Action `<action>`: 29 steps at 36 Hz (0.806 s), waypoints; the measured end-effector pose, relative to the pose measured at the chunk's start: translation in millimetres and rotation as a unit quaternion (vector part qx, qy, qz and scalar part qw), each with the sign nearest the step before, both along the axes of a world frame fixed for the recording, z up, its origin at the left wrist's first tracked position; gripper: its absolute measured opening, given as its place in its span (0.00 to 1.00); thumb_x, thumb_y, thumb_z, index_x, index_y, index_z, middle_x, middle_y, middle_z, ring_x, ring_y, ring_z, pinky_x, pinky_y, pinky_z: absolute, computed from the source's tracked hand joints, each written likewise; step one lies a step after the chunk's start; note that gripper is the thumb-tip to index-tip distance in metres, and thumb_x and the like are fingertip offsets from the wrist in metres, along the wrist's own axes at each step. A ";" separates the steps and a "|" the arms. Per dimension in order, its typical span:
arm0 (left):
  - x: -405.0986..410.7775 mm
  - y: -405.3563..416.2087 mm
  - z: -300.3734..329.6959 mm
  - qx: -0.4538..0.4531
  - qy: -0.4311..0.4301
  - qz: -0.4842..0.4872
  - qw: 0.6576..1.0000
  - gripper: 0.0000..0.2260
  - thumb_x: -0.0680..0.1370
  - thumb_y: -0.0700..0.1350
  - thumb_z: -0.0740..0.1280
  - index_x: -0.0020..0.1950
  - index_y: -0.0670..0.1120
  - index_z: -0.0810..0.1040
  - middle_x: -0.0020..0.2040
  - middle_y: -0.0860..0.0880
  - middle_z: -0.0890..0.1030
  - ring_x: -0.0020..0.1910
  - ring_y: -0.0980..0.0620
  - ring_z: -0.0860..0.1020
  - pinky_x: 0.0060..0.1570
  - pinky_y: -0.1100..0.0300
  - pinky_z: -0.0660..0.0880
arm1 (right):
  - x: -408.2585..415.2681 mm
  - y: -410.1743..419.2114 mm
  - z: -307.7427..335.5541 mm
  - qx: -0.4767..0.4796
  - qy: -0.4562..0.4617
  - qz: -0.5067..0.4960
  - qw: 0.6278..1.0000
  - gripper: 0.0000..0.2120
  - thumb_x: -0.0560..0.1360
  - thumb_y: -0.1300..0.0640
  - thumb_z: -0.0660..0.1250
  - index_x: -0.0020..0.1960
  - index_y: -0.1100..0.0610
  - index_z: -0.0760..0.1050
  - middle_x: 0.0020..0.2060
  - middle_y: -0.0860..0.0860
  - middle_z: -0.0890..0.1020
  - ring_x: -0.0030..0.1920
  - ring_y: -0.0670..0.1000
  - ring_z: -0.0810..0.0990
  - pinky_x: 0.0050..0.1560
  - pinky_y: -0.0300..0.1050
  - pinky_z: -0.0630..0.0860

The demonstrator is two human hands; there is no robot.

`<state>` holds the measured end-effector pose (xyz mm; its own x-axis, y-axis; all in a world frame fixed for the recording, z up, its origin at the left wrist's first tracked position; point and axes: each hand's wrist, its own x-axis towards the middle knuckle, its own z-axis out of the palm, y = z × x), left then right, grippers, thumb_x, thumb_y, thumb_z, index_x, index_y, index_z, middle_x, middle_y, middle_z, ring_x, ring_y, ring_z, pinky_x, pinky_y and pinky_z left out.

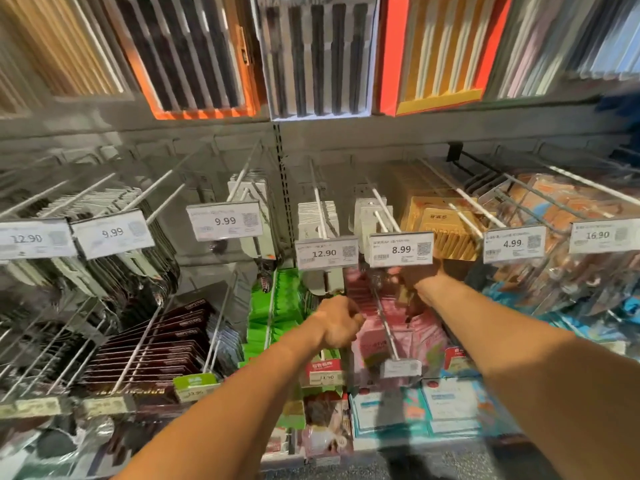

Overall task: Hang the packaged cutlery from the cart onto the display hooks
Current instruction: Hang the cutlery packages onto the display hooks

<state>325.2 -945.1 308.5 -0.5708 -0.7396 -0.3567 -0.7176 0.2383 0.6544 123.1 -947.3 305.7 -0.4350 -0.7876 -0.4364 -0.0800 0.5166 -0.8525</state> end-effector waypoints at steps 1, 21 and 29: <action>1.3 -1.5 -2.0 -0.004 0.005 0.005 1.000 0.12 0.83 0.47 0.62 0.55 0.42 0.81 0.46 0.45 0.83 0.42 0.49 0.80 0.46 0.59 0.78 | -0.4 -3.0 -0.7 -0.011 0.032 -0.001 0.999 0.13 0.82 0.68 0.55 0.41 0.59 0.70 0.38 0.52 0.74 0.24 0.41 0.78 0.24 0.30 0.72; 13.0 48.6 30.9 -0.058 0.046 -0.065 0.995 0.08 0.79 0.44 0.61 0.47 0.44 0.79 0.46 0.44 0.84 0.48 0.43 0.81 0.51 0.53 0.77 | 55.6 97.7 44.7 0.049 -0.026 0.024 0.998 0.07 0.79 0.56 0.68 0.46 0.59 0.79 0.37 0.54 0.82 0.36 0.51 0.80 0.35 0.42 0.79; -14.6 99.6 45.7 -0.085 0.019 -0.138 0.987 0.11 0.81 0.45 0.59 0.52 0.40 0.78 0.52 0.37 0.83 0.52 0.39 0.80 0.51 0.54 0.75 | 43.7 175.8 55.9 0.027 -0.002 -0.004 1.000 0.06 0.79 0.57 0.68 0.43 0.57 0.79 0.34 0.52 0.81 0.30 0.46 0.79 0.30 0.38 0.76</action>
